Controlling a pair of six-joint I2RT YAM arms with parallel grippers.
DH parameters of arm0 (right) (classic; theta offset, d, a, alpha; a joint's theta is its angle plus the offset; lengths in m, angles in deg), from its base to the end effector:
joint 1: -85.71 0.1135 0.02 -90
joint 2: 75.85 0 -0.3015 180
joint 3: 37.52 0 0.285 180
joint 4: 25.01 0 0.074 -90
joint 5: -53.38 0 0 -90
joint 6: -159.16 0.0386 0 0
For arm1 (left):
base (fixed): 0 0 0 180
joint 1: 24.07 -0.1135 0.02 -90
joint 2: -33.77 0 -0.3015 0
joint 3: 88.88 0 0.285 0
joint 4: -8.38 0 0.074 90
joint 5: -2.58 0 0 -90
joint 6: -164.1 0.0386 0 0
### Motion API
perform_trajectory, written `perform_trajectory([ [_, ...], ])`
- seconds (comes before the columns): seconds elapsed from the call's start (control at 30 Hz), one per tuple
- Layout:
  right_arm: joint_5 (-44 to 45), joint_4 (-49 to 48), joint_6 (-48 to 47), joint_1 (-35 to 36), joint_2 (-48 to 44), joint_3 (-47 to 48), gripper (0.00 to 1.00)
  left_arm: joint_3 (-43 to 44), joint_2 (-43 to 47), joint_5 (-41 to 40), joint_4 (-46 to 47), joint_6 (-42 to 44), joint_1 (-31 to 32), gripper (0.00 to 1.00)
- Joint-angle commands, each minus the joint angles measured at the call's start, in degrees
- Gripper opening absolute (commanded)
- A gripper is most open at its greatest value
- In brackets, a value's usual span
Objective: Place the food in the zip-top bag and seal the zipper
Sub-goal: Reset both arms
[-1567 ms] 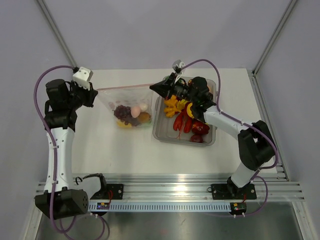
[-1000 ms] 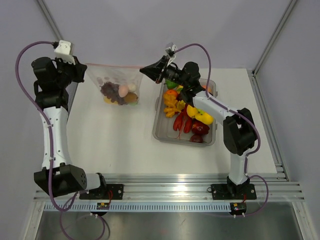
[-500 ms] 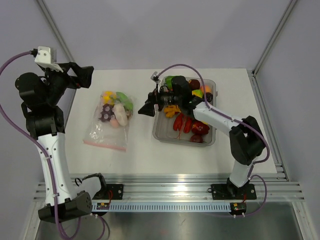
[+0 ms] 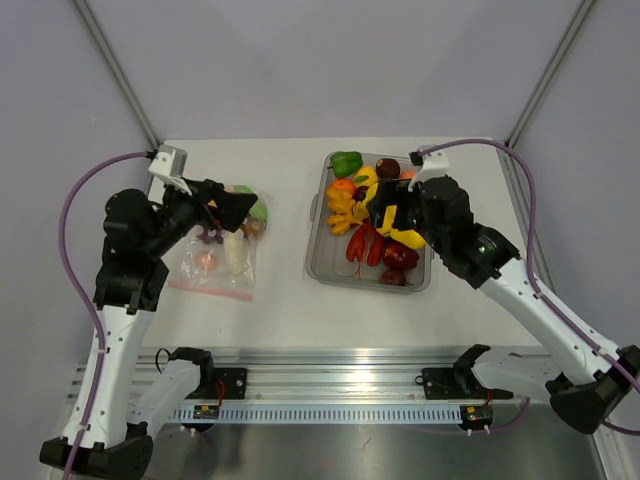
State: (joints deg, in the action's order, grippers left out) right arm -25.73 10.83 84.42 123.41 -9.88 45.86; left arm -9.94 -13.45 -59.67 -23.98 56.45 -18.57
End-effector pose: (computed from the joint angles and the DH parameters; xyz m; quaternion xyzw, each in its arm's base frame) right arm 0.2223 0.1626 0.4388 -0.1027 0.8029 0.1907 0.5554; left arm 0.1633 -0.0338 0.4834 0.0946 0.7043 -0.3040 0.6345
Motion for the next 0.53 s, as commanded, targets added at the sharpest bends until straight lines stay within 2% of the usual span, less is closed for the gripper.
perform_trajectory([
  [0.0,19.3,7.0,5.2,-0.1,-5.7,-7.2,1.0,-5.1,1.3,-3.7,2.0,-0.7,5.8,0.99],
  [0.13,25.0,10.9,7.0,-0.1,-11.9,-12.7,0.99,-8.5,2.7,-6.7,5.7,0.2,13.6,0.99],
  [0.27,27.7,14.7,12.9,-0.1,-16.2,-15.4,0.99,-7.5,0.6,-9.6,4.2,1.8,16.4,0.99],
  [0.37,30.1,17.0,17.5,-0.1,-18.9,-17.4,0.99,-6.3,-1.6,-8.6,2.4,1.9,17.8,0.99],
  [0.5,30.5,17.7,18.8,-0.1,-21.4,-19.4,1.0,-6.7,-2.3,-9.6,2.9,1.8,20.1,0.99],
])
